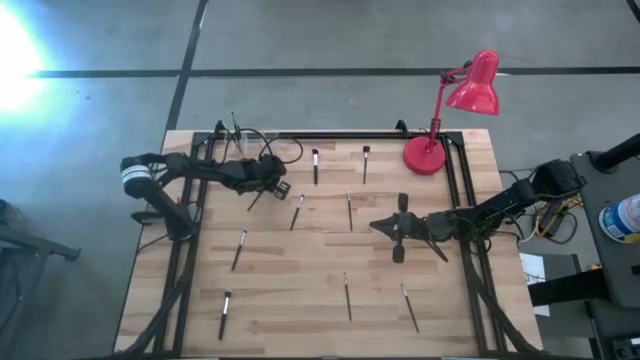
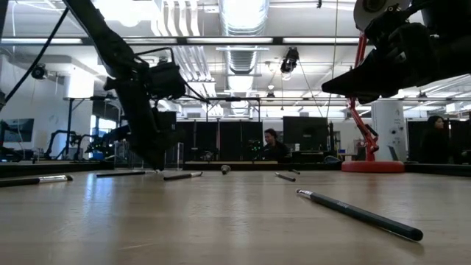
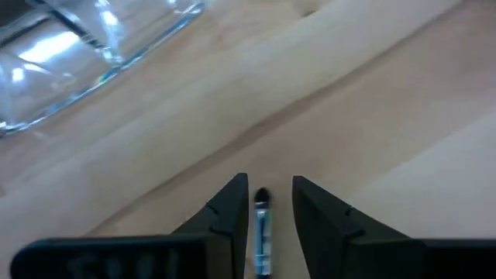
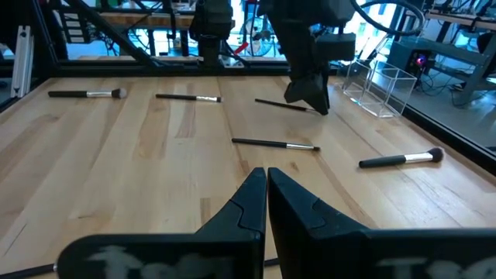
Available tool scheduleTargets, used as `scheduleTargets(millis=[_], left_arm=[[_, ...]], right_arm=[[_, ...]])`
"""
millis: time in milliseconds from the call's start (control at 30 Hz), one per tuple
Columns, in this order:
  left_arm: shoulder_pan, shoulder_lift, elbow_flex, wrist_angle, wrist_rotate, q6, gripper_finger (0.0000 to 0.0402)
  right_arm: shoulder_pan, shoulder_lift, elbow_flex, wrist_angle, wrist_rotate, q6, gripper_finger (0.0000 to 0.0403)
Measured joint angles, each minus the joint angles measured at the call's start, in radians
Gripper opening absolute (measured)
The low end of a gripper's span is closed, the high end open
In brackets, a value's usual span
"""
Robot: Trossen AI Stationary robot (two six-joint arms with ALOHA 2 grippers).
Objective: Pick & Place Makeup Brushes
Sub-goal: Put the lip brush into the transparent organizer
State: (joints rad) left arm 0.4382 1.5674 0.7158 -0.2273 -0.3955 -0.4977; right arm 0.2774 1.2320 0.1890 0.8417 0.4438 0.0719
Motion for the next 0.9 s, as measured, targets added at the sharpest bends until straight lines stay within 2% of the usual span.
scheduleTargets(millis=[200,467,900], left_arm=[[0.005,0.001,0.0,-0.031,-0.007,-0.001,0.0094],[0.014,0.004,0.0,-0.014,0.043,0.015,0.0091],[0.038,0.002,-0.021,-0.005,0.041,0.034,0.0007]], right_arm=[[0.0,0.0,0.0,0.0,0.0,-0.002,0.0008],[0.0,0.0,0.0,0.0,0.0,0.004,0.0008],[0.0,0.0,0.0,0.0,0.0,0.004,0.0008]])
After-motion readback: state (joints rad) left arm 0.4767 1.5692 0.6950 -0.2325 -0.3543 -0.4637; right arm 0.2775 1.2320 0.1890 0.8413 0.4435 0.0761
